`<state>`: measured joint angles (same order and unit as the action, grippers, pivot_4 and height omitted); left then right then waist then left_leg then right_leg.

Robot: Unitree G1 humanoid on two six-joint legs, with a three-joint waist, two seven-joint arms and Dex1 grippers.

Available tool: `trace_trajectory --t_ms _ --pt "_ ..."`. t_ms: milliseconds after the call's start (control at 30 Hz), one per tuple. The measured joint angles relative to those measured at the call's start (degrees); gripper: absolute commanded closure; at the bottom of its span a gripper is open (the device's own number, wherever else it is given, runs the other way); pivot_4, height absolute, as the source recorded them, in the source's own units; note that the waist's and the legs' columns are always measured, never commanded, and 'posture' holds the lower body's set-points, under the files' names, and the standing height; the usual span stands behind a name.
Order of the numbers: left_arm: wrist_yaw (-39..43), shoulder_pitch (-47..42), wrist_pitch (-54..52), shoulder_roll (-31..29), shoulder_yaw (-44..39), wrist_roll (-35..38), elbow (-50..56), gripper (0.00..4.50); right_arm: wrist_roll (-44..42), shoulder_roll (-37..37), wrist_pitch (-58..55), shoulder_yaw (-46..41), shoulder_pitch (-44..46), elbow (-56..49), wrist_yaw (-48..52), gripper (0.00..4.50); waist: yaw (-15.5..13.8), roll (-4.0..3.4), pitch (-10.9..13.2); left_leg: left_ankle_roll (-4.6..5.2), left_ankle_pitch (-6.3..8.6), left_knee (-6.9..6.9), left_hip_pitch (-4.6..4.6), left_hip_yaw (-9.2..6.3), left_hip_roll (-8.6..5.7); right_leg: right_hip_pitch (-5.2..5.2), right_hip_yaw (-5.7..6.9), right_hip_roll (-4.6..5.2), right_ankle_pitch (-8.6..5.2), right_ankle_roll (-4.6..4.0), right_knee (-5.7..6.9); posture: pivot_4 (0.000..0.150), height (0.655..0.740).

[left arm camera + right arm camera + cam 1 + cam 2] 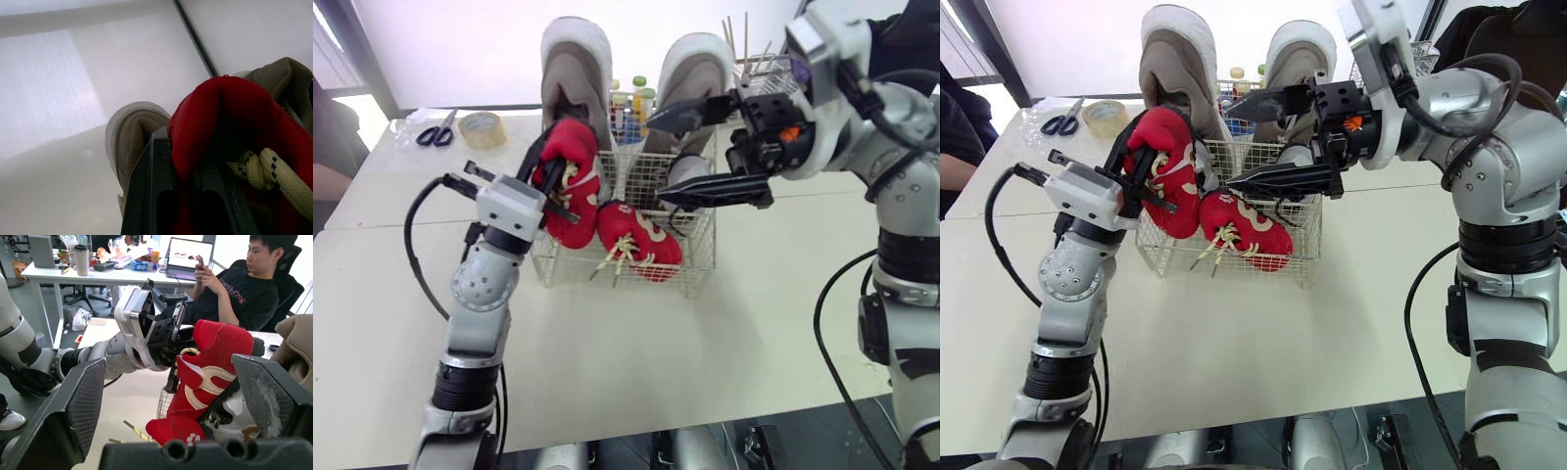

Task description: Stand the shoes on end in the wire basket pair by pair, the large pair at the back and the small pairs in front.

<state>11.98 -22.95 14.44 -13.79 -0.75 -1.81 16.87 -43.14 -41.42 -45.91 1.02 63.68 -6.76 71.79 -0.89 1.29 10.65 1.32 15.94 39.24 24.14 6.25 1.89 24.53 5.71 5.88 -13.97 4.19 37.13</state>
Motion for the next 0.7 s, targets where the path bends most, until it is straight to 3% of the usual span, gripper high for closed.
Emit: trace_trajectory --t_ms 133,433,700 --pt "-1.28 0.0 -2.15 3.24 0.82 0.12 1.33 4.47 0.59 -0.04 0.31 0.72 0.15 0.46 0.59 0.0 0.02 0.0 0.0 0.02 0.0 0.01 0.01 -0.02 -0.01 -0.01 0.01 0.0 0.01 0.02 -0.02 0.15 0.74" --pt "-2.42 0.13 -12.7 9.84 1.29 8.28 5.33 4.47 2.19 -0.03 1.8 1.01 1.13 1.6 1.96 0.0 0.1 0.0 0.0 0.03 0.01 0.01 0.01 -0.04 -0.01 -0.01 0.02 0.0 0.01 0.02 -0.04 0.15 0.74" --pt "-1.24 3.96 -8.28 6.15 1.16 5.42 5.59 4.47 3.23 -0.01 2.93 1.44 1.14 1.95 2.71 0.0 0.25 -0.02 -0.01 0.04 0.01 0.0 0.0 -0.04 0.01 -0.01 0.04 -0.02 0.01 0.02 -0.05 0.15 0.74"
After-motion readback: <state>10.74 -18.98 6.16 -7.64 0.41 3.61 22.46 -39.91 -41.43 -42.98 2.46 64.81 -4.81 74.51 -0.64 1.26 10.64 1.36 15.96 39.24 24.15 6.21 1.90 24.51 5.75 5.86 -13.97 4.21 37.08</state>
